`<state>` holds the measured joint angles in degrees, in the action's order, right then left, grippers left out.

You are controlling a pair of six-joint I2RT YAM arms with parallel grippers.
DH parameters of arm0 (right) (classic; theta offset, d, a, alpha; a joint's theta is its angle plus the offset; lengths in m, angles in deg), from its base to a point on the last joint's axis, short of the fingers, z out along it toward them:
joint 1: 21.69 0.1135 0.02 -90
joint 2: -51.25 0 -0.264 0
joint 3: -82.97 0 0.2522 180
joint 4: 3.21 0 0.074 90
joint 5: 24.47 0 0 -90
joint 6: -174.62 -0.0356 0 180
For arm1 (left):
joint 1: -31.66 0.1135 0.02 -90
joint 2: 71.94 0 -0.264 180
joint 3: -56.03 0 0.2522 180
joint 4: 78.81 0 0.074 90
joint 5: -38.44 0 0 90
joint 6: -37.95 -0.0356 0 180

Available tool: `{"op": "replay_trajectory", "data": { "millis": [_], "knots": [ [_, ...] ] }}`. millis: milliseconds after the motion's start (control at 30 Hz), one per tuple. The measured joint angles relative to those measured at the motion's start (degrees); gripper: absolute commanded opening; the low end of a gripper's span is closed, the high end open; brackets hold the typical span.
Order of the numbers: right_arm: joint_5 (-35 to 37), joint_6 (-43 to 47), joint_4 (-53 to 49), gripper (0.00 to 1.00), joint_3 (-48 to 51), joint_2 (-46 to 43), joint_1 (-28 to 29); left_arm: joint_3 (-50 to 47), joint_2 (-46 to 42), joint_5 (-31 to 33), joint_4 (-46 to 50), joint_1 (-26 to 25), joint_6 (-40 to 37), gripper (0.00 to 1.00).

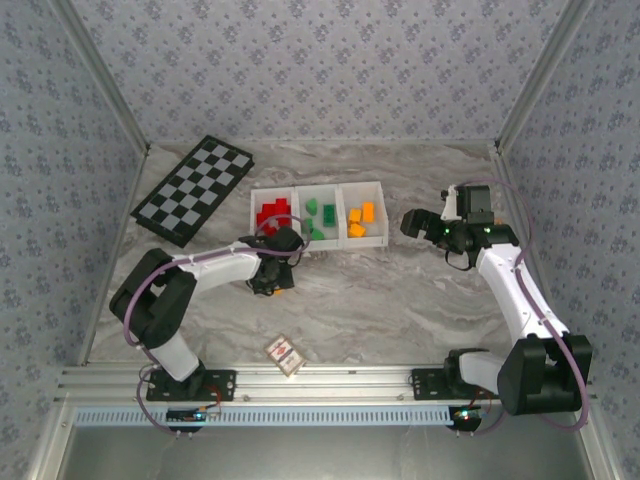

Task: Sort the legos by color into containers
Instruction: Pick up the lego from the center of the table, then place the lego in the container.

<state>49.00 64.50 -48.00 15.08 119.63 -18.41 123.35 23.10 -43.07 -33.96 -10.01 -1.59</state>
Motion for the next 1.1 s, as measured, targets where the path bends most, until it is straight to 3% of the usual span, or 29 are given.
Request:
{"op": "replay_trajectory", "data": {
  "millis": [233,667,1100],
  "knots": [
    [0.0,0.0,0.0,1.0,0.0,0.0,0.0,4.3,0.3,-0.3,-1.3,-2.4,-2.1,0.43],
    [0.0,0.0,0.0,1.0,0.0,0.0,0.0,17.8,6.3,-0.4,0.0,-3.7,-6.6,0.4],
    [1.0,-0.3,-0.1,1.0,0.9,-3.5,-0.5,62.5,29.1,-1.9,11.1,-3.7,-18.9,0.4]
  ]
}}
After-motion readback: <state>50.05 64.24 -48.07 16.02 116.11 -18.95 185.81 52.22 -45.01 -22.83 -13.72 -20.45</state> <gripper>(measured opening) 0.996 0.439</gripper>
